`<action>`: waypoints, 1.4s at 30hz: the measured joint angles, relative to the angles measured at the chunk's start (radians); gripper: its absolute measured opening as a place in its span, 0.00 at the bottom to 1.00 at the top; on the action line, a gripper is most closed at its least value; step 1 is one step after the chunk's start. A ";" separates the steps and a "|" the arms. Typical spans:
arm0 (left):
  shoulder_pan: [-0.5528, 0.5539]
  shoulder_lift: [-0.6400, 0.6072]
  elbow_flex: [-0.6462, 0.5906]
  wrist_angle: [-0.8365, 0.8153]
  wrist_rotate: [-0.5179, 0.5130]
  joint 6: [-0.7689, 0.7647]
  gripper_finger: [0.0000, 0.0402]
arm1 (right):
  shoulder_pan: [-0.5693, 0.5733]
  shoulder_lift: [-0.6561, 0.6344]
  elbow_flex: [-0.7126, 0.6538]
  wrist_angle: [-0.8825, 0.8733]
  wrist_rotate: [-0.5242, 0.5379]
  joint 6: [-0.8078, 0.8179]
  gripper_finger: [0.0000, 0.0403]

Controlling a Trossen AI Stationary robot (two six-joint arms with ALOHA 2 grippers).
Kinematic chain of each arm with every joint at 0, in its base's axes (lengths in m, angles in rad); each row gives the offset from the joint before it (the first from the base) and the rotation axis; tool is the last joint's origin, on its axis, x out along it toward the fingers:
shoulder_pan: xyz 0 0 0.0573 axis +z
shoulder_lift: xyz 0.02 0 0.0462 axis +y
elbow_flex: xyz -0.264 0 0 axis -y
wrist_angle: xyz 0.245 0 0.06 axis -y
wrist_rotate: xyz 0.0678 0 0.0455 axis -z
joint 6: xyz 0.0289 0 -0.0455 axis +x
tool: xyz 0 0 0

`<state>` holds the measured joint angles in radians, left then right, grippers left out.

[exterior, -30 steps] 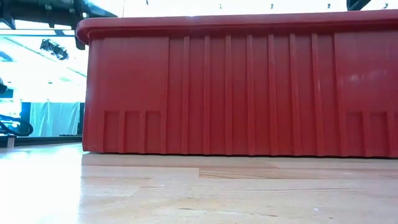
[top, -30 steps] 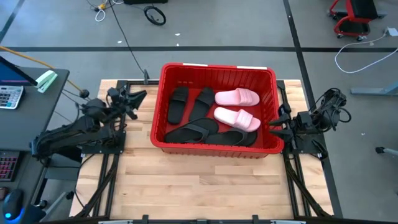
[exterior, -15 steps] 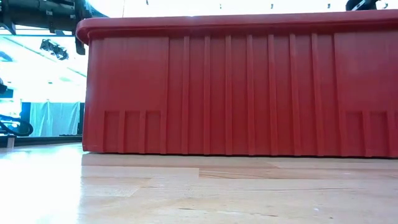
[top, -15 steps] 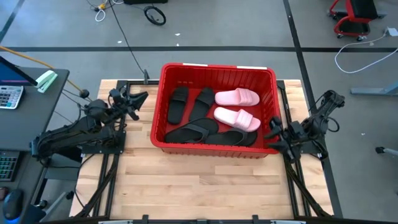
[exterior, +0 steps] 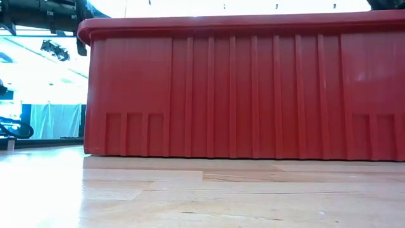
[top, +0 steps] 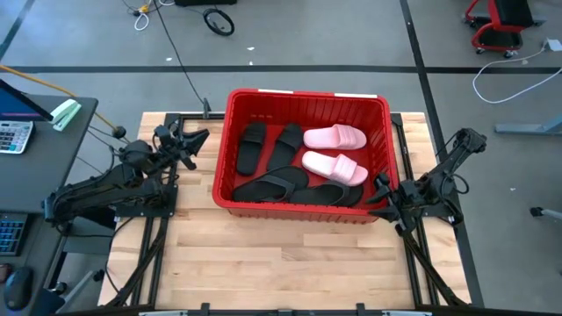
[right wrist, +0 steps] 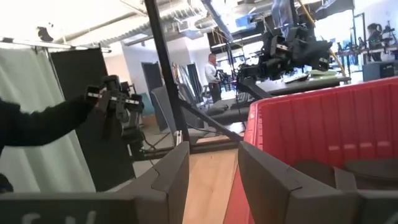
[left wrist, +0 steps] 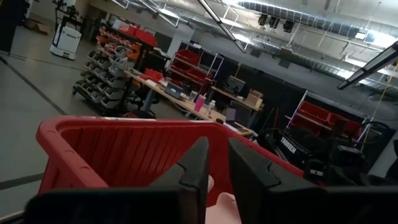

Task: Pick and place slides into bin
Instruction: Return to Home Position

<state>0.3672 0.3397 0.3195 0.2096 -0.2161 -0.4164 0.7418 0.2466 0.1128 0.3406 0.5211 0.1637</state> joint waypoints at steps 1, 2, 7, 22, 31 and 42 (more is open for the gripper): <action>0.000 0.000 0.000 0.000 0.000 0.000 0.17 | 0.000 0.000 -0.001 -0.004 0.000 -0.005 0.36; 0.000 0.000 0.000 0.000 0.000 0.000 0.17 | 0.000 0.000 -0.001 -0.010 0.000 -0.007 0.36; 0.000 0.000 0.000 0.000 0.000 0.000 0.16 | 0.000 0.000 0.009 -0.033 0.000 -0.011 0.36; 0.000 0.000 0.000 0.000 0.001 0.016 0.18 | 0.000 0.002 0.094 -0.043 0.004 -0.030 0.36; -0.001 0.000 0.000 0.001 0.000 0.016 0.15 | 0.000 0.018 0.077 -0.315 0.006 -0.031 0.36; -0.129 -0.002 0.000 0.002 0.000 0.016 0.18 | -0.001 -0.004 0.040 -0.260 0.003 -0.042 0.36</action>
<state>0.2385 0.3378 0.3199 0.2115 -0.2164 -0.3999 0.7410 0.2430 0.1532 0.0803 0.5243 0.1217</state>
